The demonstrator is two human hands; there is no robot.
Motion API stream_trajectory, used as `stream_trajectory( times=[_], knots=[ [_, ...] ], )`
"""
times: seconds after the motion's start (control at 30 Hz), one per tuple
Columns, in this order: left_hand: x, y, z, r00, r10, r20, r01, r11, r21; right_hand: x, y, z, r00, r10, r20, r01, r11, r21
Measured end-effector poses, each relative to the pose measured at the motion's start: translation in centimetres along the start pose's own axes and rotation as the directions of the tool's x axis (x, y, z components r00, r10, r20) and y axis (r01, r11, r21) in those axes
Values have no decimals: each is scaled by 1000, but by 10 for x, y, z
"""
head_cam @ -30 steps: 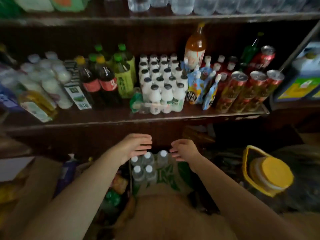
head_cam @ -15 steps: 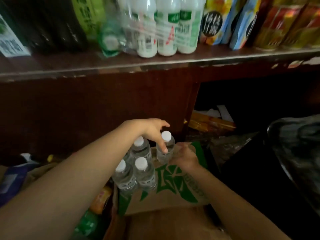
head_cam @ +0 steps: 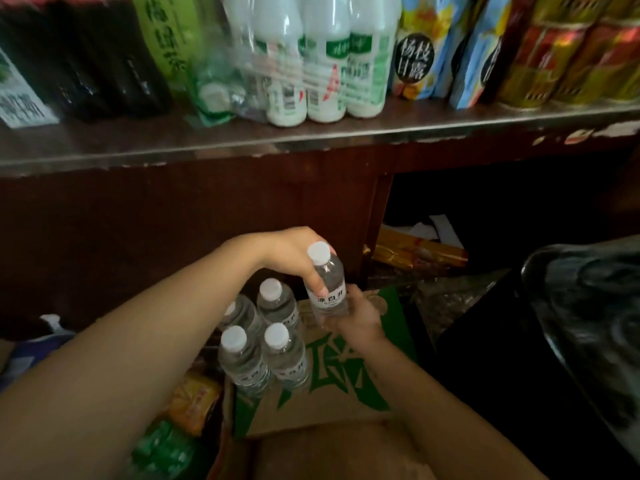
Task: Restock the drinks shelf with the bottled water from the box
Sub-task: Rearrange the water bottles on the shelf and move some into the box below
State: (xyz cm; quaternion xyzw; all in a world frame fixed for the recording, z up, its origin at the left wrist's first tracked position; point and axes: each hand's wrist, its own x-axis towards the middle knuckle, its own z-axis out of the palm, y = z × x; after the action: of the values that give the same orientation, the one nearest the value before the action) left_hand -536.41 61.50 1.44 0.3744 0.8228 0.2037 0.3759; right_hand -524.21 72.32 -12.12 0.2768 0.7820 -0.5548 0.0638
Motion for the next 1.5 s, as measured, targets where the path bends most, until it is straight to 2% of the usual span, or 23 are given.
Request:
stream_trajectory(
  times=[0.3,0.57,0.73,0.83,0.93,1.03,1.3,1.5],
  knots=[
    [-72,114,-92,997,-19,-70,13,996,-86,-79,-123,-81,999,-41,-18,42,997,66],
    [-156,229,-199,980,-79,-184,42,980,-197,-160,-275,-165,995,-100,-15,101,991,89],
    [-204,293,-253,961,-44,-274,-33,962,-272,-199,-355,-205,991,-118,-57,123,988,91],
    [-226,317,-274,950,-37,-310,-66,948,-312,-208,-389,-220,979,-192,-64,193,981,14],
    [-248,336,-295,933,-43,-358,-108,913,-393,-214,-423,-232,966,-252,-51,251,968,-29],
    [-261,345,-320,914,-30,-404,-159,891,-426,-215,-455,-237,962,-273,-26,274,961,27],
    [-265,353,-397,850,-21,-526,-188,921,-342,-186,-539,-235,931,-366,-11,366,927,87],
    [-249,354,-454,703,-82,-706,-194,934,-301,-156,-600,-236,886,-439,-149,446,895,19]
  ],
)
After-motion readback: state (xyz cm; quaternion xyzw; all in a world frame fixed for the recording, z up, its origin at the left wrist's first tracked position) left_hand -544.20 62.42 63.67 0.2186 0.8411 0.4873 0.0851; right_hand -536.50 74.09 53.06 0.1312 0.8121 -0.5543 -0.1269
